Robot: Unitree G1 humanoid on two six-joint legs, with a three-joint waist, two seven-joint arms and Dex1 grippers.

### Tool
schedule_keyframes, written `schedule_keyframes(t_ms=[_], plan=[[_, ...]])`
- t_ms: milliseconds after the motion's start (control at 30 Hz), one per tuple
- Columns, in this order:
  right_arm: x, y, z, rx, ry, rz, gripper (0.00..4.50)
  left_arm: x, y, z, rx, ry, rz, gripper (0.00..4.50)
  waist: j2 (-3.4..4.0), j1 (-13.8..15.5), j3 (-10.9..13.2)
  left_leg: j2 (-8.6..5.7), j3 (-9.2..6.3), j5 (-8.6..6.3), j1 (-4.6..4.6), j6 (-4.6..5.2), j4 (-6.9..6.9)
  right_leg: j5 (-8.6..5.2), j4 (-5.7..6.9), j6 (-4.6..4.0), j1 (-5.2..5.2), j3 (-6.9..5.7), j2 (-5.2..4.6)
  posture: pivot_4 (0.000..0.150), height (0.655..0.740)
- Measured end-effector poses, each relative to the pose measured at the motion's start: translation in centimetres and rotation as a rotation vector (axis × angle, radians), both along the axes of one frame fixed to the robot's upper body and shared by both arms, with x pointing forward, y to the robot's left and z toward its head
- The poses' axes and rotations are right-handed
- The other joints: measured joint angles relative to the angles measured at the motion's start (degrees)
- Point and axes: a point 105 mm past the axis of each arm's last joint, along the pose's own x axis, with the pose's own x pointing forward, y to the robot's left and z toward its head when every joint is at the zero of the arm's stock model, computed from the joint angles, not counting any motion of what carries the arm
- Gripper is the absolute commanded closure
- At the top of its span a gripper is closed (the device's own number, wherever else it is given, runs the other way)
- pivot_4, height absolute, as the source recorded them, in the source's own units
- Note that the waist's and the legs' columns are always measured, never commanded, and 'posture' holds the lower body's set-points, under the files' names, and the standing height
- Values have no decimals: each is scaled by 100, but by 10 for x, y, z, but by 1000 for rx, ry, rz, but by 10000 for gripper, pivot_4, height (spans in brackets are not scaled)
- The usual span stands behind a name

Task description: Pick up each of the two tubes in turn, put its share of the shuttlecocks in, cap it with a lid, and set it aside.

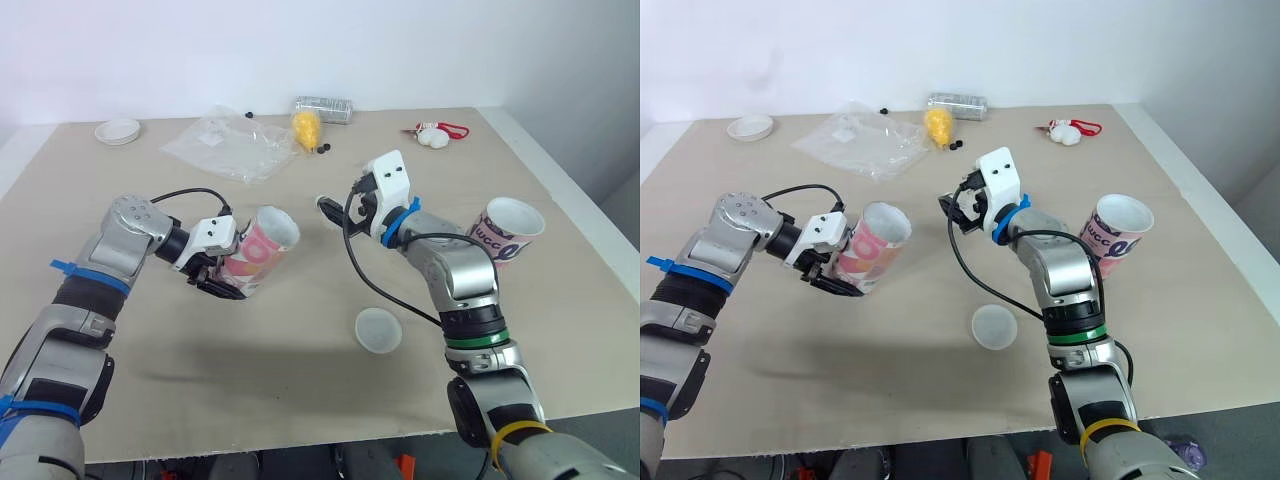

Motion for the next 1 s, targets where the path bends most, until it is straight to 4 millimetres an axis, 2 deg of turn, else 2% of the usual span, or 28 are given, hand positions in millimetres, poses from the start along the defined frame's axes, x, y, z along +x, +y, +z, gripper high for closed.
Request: schedule_keyframes(t_ms=[67,167,267,367,733,967,1000], plan=[[-4,0,-7,1,27,5,411,0,0,0,0,1,-1,14513,0,3,0,0,0,0,0,0,-1,-1,0,0,0,0,0,1500,7400],[-9,2,-29,19,110,1,411,0,0,0,0,1,-1,14513,0,5,0,0,0,0,0,0,-1,-1,0,0,0,0,0,1500,7400],[-14,17,-42,37,154,25,411,0,0,0,0,1,-1,14513,0,-7,0,1,0,0,1,0,-1,1,0,-2,-1,0,1,1500,7400],[-11,29,-49,62,184,32,411,0,0,0,-1,3,0,14513,0,-6,0,1,0,0,1,0,2,3,1,1,0,0,0,1500,7400],[23,24,-51,87,182,-47,411,-1,0,-1,-5,9,10,14513,0,-22,0,1,0,0,1,0,1,3,1,1,-1,0,1,1500,7400],[39,39,-51,106,186,-44,411,-2,0,-1,-6,-1,15,14513,0,-72,0,1,0,0,1,0,-3,3,0,1,0,0,0,1500,7400],[40,39,-51,107,188,-47,4213,-2,0,-1,-7,0,16,14513,0,-75,0,1,0,0,1,0,-4,3,0,1,0,0,0,1500,7400]])
